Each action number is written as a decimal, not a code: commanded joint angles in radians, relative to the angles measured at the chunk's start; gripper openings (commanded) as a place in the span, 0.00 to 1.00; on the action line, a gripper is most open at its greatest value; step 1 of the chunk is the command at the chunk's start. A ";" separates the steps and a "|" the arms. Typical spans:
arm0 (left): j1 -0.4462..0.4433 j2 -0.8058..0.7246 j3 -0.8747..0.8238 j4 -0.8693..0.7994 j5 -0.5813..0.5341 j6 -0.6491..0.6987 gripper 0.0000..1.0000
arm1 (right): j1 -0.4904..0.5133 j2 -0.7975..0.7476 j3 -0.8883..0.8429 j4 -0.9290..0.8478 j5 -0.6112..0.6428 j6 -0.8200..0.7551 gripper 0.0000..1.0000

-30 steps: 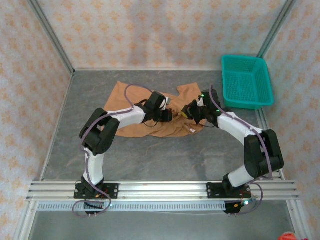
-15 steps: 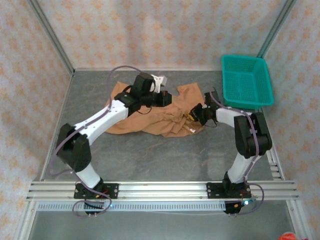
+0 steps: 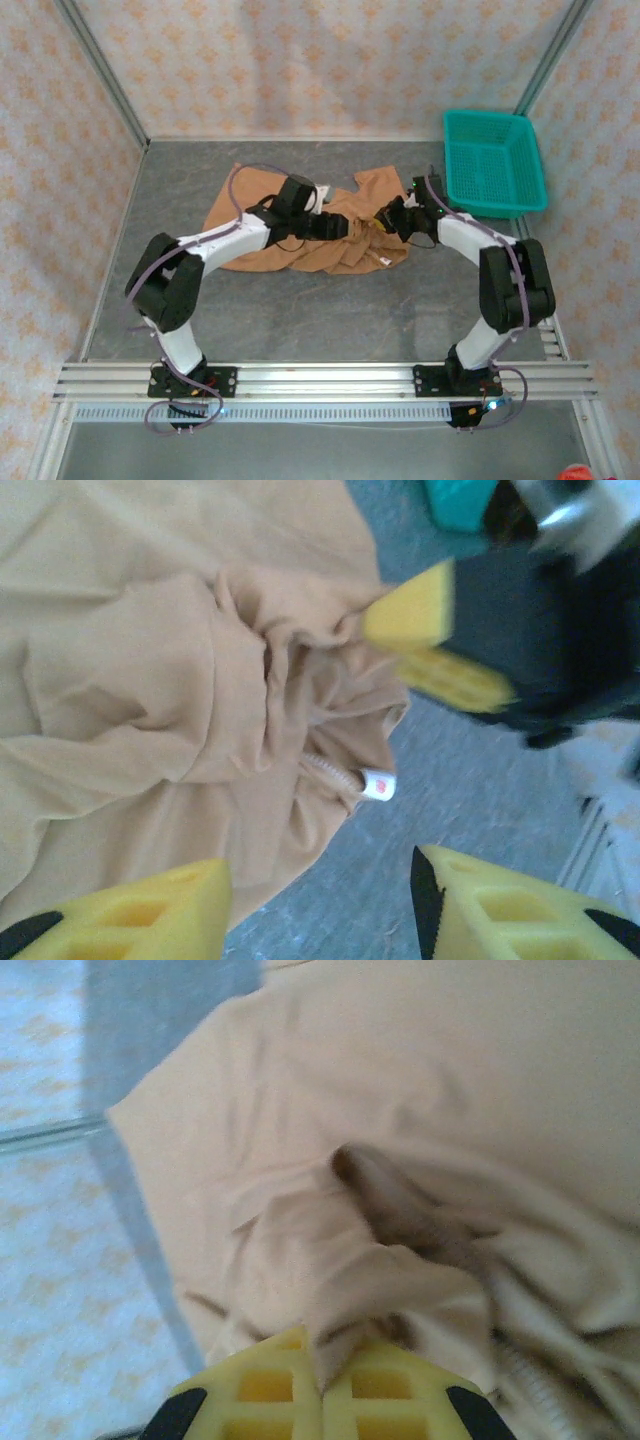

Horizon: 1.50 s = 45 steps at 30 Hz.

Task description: Fold the inside-out t-shirt

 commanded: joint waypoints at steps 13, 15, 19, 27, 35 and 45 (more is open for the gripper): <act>-0.034 0.203 0.202 -0.031 -0.085 0.036 0.51 | 0.025 -0.138 0.007 -0.020 -0.053 0.012 0.00; -0.033 0.208 0.215 -0.054 -0.111 0.044 0.50 | 0.028 -0.139 0.006 -0.027 -0.052 0.005 0.00; -0.026 0.219 0.236 -0.099 -0.150 0.056 0.42 | 0.030 -0.151 -0.004 -0.041 -0.046 -0.006 0.00; -0.009 0.221 0.244 -0.115 -0.171 0.047 0.20 | 0.046 -0.163 -0.010 -0.044 -0.052 -0.011 0.00; -0.004 0.184 0.273 -0.164 -0.142 0.058 0.00 | 0.036 -0.136 0.001 -0.108 0.011 -0.072 0.00; 0.034 -0.012 0.198 -0.042 0.072 -0.006 0.00 | -0.039 0.137 0.174 -0.138 0.050 -0.120 0.00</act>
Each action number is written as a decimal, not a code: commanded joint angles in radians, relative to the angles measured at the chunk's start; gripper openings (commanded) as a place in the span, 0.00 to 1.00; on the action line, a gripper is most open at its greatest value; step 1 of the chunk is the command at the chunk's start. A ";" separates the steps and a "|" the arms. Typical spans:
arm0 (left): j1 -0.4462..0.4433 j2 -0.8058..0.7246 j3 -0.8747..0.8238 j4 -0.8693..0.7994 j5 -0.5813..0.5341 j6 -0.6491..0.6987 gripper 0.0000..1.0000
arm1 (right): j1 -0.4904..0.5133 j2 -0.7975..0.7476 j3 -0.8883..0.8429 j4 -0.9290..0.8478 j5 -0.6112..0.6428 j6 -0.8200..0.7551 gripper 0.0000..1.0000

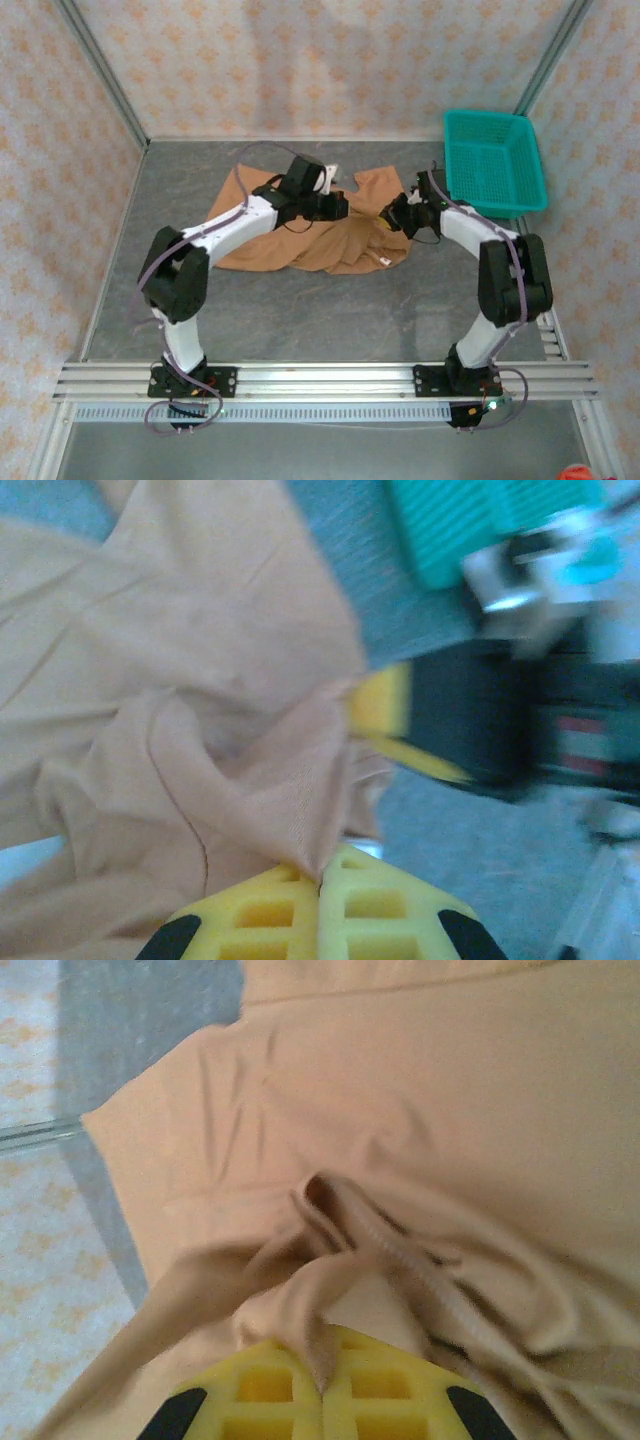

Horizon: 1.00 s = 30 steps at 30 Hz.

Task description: Fold the inside-out t-shirt

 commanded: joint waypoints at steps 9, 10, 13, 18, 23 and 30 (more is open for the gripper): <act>0.032 -0.034 -0.179 0.216 0.137 -0.088 0.00 | 0.024 -0.013 0.125 -0.180 0.094 -0.088 0.33; 0.031 -0.024 -0.188 0.227 0.135 -0.092 0.00 | 0.034 -0.044 0.111 -0.196 0.104 -0.098 0.38; 0.030 0.010 -0.203 0.244 0.135 -0.100 0.00 | 0.060 -0.126 0.069 -0.224 0.127 -0.109 0.41; 0.025 0.035 -0.214 0.257 0.131 -0.106 0.00 | 0.131 -0.214 0.017 -0.180 0.152 -0.084 0.10; 0.026 0.042 -0.212 0.243 0.124 -0.106 0.00 | 0.200 -0.151 0.027 -0.114 0.130 -0.074 0.00; 0.046 0.045 -0.224 0.217 0.111 -0.100 0.00 | 0.233 -0.010 0.056 -0.078 0.173 -0.112 0.22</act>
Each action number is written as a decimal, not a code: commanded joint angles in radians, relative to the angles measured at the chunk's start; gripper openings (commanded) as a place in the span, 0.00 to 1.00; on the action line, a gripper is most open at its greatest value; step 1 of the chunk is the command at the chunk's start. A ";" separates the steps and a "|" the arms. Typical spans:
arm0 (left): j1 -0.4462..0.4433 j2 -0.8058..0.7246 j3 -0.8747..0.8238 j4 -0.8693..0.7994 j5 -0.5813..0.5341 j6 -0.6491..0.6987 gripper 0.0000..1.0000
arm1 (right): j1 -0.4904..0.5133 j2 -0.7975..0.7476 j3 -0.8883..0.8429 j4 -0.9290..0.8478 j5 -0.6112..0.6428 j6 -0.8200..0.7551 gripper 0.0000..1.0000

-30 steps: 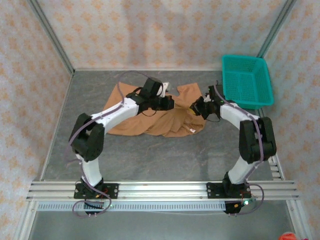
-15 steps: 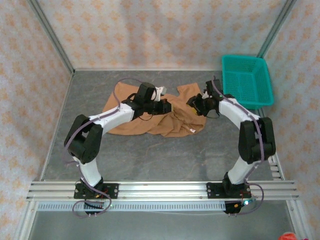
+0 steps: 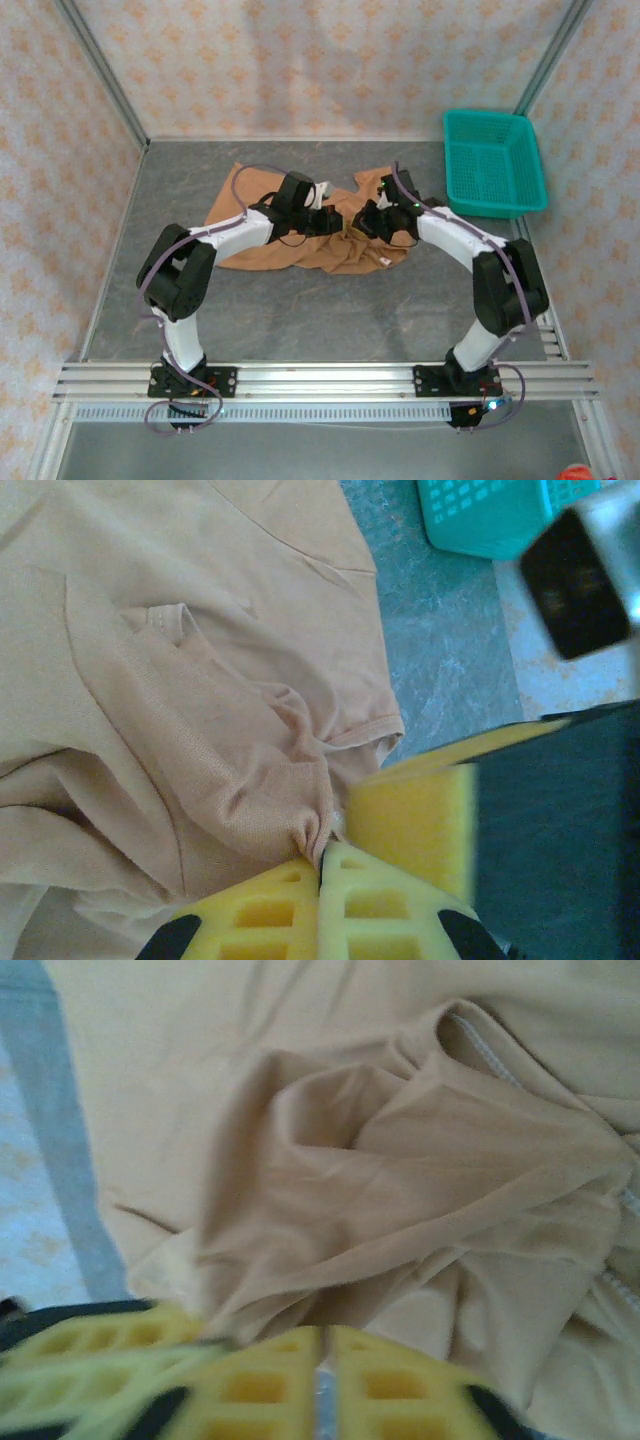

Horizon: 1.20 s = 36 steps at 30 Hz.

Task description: Fold the inside-out t-shirt

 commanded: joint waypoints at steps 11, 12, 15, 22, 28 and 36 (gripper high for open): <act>0.055 0.048 -0.025 -0.025 -0.012 0.015 0.00 | 0.006 0.172 0.087 0.099 0.162 0.024 0.40; 0.056 0.050 -0.029 -0.024 -0.009 0.016 0.00 | 0.006 0.177 0.095 0.107 0.168 0.033 0.40; 0.055 0.050 -0.035 -0.023 -0.008 0.021 0.00 | 0.005 0.201 0.128 0.110 0.187 0.059 0.40; 0.071 0.050 -0.039 -0.027 -0.001 0.027 0.00 | 0.005 0.242 0.190 0.068 0.190 0.051 0.17; 0.086 0.050 -0.041 -0.018 0.008 0.022 0.00 | 0.009 0.202 0.168 0.052 0.151 0.050 0.27; 0.092 0.051 -0.041 -0.008 0.015 0.017 0.00 | 0.019 0.154 0.092 0.078 0.130 0.077 0.38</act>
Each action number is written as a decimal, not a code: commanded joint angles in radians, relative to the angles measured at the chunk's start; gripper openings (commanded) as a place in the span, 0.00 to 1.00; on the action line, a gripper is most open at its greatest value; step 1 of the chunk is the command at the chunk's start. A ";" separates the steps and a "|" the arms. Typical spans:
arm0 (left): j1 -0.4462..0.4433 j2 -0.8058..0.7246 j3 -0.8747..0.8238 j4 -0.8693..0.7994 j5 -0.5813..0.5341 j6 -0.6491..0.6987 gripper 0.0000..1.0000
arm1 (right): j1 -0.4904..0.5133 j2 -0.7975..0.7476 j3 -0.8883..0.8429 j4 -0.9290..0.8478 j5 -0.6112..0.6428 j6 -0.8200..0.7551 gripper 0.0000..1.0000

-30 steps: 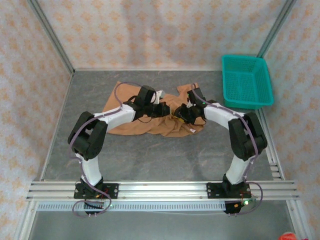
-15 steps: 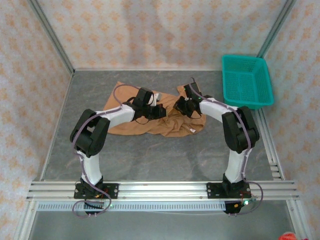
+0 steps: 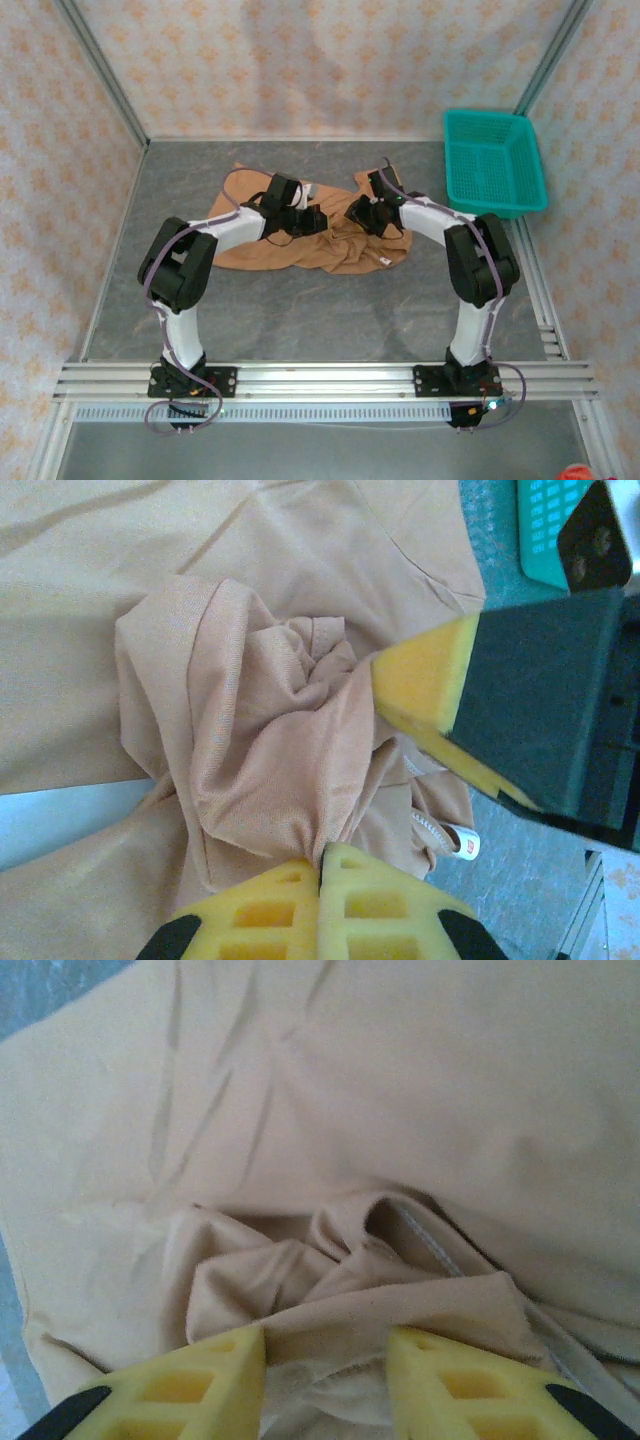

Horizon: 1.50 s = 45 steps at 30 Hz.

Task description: Fold the inside-out t-shirt

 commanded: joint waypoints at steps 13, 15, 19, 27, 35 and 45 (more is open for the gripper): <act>0.005 0.004 -0.024 0.018 0.023 0.007 0.00 | 0.029 0.011 -0.002 0.015 0.003 0.018 0.49; 0.004 0.003 -0.022 0.015 0.023 0.007 0.00 | 0.030 0.046 0.036 0.007 0.018 0.017 0.44; 0.004 -0.001 -0.027 0.012 0.023 0.006 0.00 | 0.030 0.096 0.100 -0.012 0.034 0.017 0.17; 0.032 0.003 -0.009 -0.008 0.009 0.023 0.00 | 0.026 -0.079 0.098 -0.209 0.013 -0.055 0.00; 0.037 0.061 0.036 -0.012 -0.006 0.029 0.00 | -0.016 -0.254 0.010 -0.150 -0.186 0.023 0.00; 0.034 -0.020 0.001 -0.060 -0.045 0.078 0.41 | -0.084 -0.019 0.116 0.015 -0.252 0.109 0.00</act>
